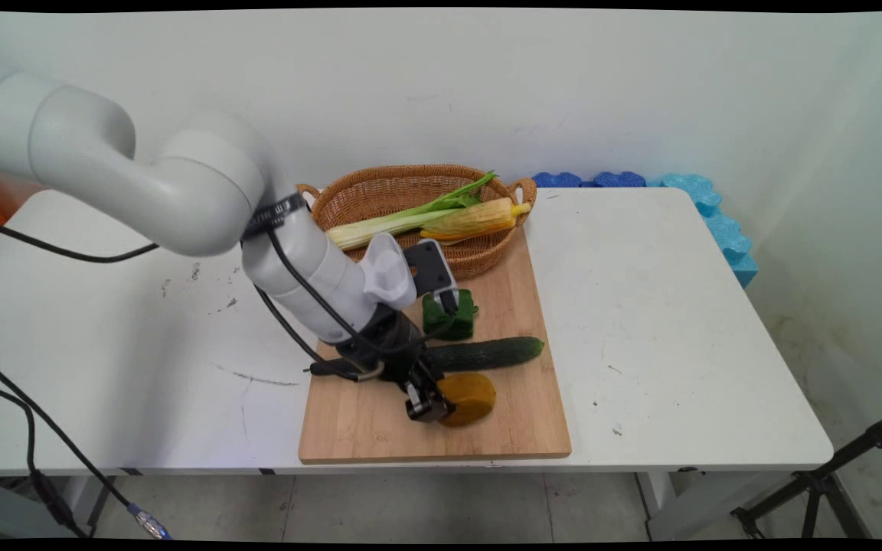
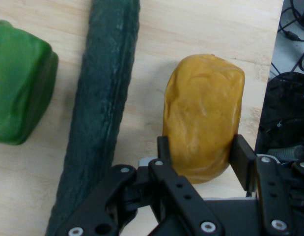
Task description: Place the picked object on the cutting board
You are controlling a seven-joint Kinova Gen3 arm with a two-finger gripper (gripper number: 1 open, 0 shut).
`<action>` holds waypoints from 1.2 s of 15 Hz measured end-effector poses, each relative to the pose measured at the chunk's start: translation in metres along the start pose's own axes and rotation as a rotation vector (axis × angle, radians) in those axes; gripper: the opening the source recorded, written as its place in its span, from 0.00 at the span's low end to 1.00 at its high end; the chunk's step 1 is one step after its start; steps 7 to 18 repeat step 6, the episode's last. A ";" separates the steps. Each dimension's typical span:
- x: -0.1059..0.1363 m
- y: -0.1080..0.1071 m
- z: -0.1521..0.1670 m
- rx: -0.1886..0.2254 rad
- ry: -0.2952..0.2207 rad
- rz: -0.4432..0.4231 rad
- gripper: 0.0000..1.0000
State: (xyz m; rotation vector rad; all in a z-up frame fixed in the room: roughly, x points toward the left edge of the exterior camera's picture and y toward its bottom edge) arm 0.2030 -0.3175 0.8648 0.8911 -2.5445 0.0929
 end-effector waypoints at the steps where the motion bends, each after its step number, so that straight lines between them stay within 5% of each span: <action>1: -0.001 0.001 0.002 0.000 -0.001 0.002 0.00; 2: -0.002 0.002 0.005 0.001 -0.002 0.006 0.00; 3: -0.002 0.002 0.008 0.002 0.000 0.010 1.00; 18: -0.002 0.004 0.011 0.002 0.004 0.023 1.00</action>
